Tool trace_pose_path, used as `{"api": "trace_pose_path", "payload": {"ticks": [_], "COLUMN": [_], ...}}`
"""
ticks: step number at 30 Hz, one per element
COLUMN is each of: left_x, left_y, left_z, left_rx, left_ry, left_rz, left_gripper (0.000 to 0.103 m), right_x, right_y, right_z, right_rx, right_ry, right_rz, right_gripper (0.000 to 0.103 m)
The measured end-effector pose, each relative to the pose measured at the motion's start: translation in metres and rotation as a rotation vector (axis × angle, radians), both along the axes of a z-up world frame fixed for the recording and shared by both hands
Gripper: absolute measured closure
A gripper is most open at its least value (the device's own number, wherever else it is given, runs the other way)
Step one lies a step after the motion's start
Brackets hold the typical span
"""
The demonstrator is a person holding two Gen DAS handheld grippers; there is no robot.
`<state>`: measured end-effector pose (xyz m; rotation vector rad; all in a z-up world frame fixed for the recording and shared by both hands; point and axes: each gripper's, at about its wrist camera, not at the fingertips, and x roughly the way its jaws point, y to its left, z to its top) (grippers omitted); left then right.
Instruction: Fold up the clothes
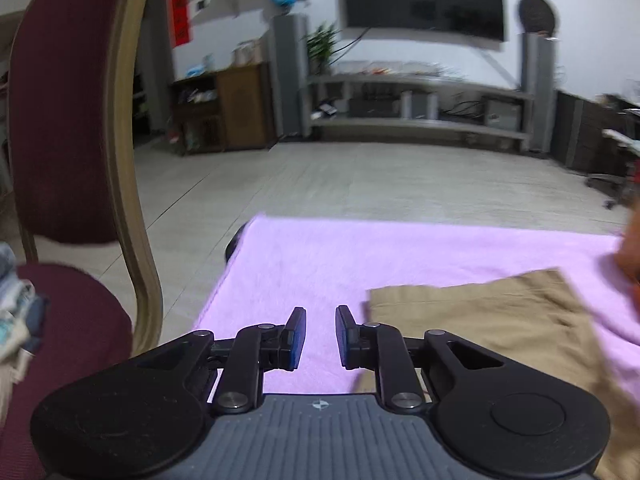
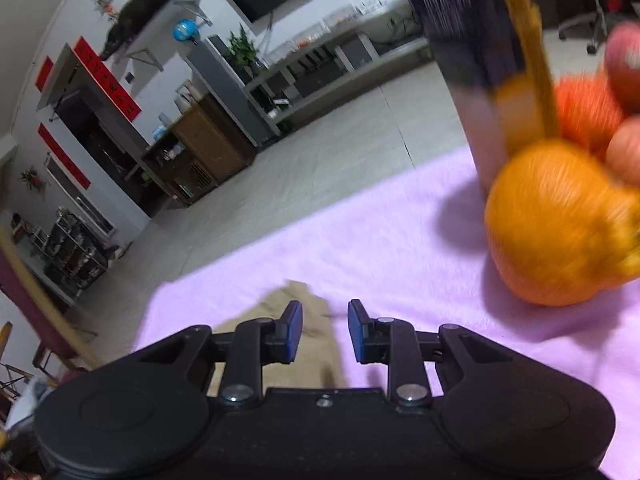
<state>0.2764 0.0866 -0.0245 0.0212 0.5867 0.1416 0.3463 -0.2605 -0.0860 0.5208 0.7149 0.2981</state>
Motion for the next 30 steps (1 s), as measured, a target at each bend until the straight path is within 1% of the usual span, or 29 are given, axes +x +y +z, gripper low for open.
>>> {"api": "trace_pose_path", "payload": {"ticks": [2,3,5,6,7,8,9,11,12,13,14,15,16,17,18,19,20,21,22,23,26,27,28,29,30], "left_x": [-0.028,-0.041,-0.067,-0.080,-0.088,-0.094,-0.099,-0.102,-0.103,-0.102,-0.100,-0.099,-0.097,-0.096,-0.092,-0.087,-0.081,-0.075,-0.071,-0.069,-0.069,-0.072,-0.074,-0.078,-0.081], "left_y": [0.000,0.001,0.002,0.002,0.000,-0.004,-0.011,-0.027,-0.035,-0.043,-0.050,-0.058,-0.066,-0.072,-0.076,-0.077,-0.075,-0.071,-0.066,-0.065,-0.066,-0.066,-0.067,-0.068,-0.069], "left_z": [0.019,0.024,0.029,0.027,0.018,0.009,0.000,-0.015,-0.022,-0.029,-0.035,-0.041,-0.048,-0.053,-0.059,-0.065,-0.070,-0.075,-0.077,-0.077,-0.072,-0.068,-0.063,-0.057,-0.051], "left_rx": [-0.030,-0.053,-0.112,-0.149,-0.186,-0.207,-0.203,-0.144,-0.118,-0.099,-0.081,-0.062,-0.044,-0.018,0.017,0.037,0.044,0.030,0.004,-0.004,0.007,0.010,0.004,-0.007,-0.018], "left_ry": [-0.001,0.006,0.027,0.044,0.070,0.102,0.132,0.164,0.176,0.186,0.195,0.204,0.213,0.214,0.209,0.219,0.239,0.257,0.264,0.263,0.263,0.255,0.237,0.213,0.190], "left_rz": [-0.052,-0.070,-0.100,-0.115,-0.137,-0.165,-0.196,-0.274,-0.310,-0.343,-0.370,-0.393,-0.415,-0.433,-0.434,-0.415,-0.390,-0.370,-0.361,-0.358,-0.356,-0.361,-0.372,-0.386,-0.400], "left_gripper": [0.081,0.081,0.081,0.081,0.082,0.082,0.082,0.084,0.084,0.084,0.085,0.085,0.087,0.087,0.087,0.088,0.089,0.088,0.088,0.088,0.088,0.088,0.088,0.088,0.088], "right_x": [-0.019,-0.033,-0.060,-0.074,-0.086,-0.094,-0.102,-0.112,-0.116,-0.116,-0.116,-0.115,-0.112,-0.110,-0.108,-0.108,-0.107,-0.104,-0.099,-0.095,-0.092,-0.091,-0.090,-0.088,-0.086], "right_y": [-0.003,-0.003,-0.001,0.001,0.005,0.009,0.014,0.029,0.036,0.041,0.045,0.051,0.059,0.068,0.078,0.087,0.096,0.101,0.103,0.104,0.101,0.099,0.096,0.090,0.083], "right_z": [0.031,0.045,0.069,0.078,0.082,0.086,0.089,0.082,0.077,0.069,0.060,0.051,0.041,0.030,0.020,0.012,0.004,-0.005,-0.014,-0.022,-0.021,-0.019,-0.015,-0.013,-0.010], "right_rx": [0.007,-0.005,-0.041,-0.065,-0.106,-0.158,-0.210,-0.306,-0.338,-0.311,-0.284,-0.253,-0.216,-0.202,-0.198,-0.231,-0.270,-0.323,-0.366,-0.395,-0.364,-0.353,-0.332,-0.323,-0.314], "right_ry": [-0.031,-0.059,-0.112,-0.136,-0.153,-0.163,-0.170,-0.163,-0.153,-0.122,-0.092,-0.059,-0.020,0.005,0.027,0.038,0.051,0.070,0.094,0.112,0.116,0.118,0.115,0.101,0.086], "right_rz": [0.021,0.035,0.058,0.067,0.078,0.091,0.107,0.156,0.189,0.250,0.311,0.372,0.437,0.496,0.551,0.590,0.620,0.616,0.602,0.590,0.590,0.591,0.588,0.567,0.545], "right_gripper": [0.077,0.075,0.068,0.067,0.067,0.067,0.067,0.067,0.068,0.070,0.077,0.080,0.082,0.082,0.082,0.082,0.082,0.085,0.100,0.103,0.102,0.099,0.095,0.083,0.076]}}
